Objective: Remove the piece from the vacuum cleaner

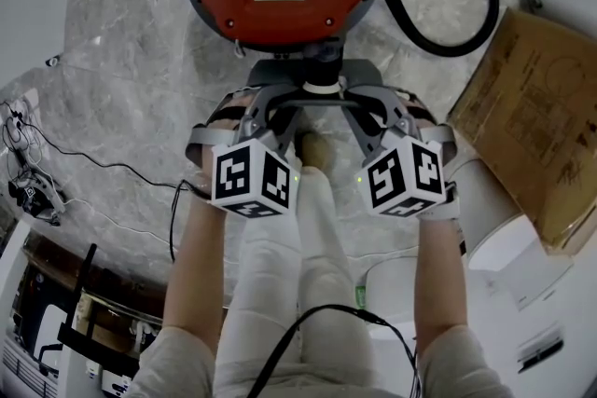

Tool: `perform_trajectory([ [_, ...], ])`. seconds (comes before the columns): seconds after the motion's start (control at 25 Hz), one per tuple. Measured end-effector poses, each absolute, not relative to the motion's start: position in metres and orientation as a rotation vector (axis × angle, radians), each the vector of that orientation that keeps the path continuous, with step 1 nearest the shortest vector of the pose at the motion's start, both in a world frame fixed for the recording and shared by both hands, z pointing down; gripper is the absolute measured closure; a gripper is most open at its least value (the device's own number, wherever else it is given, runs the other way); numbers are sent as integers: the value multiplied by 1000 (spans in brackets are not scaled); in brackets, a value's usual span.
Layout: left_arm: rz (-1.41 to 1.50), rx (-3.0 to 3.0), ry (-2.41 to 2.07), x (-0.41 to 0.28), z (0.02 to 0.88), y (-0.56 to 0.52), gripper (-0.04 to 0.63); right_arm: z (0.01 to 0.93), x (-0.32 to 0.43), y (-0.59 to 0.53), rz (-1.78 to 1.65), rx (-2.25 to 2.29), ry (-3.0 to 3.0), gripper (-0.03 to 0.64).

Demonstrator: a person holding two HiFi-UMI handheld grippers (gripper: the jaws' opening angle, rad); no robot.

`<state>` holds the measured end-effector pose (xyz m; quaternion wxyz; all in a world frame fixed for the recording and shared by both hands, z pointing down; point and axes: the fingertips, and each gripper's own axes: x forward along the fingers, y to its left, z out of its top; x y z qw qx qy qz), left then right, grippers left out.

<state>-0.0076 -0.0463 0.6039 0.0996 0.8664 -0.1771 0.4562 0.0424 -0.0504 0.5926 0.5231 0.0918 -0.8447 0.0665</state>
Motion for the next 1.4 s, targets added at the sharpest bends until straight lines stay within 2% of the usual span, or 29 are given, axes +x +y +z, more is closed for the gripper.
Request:
perform_trajectory([
  [0.32, 1255, 2530, -576, -11, 612, -45, 546, 589, 38, -45, 79, 210, -1982, 572],
  [0.8, 1384, 2512, -652, -1, 595, -42, 546, 608, 54, -43, 146, 352, -1995, 575],
  [1.4, 1239, 2406, -771, -11, 611, -34, 546, 583, 41, -42, -34, 325, -1932, 578],
])
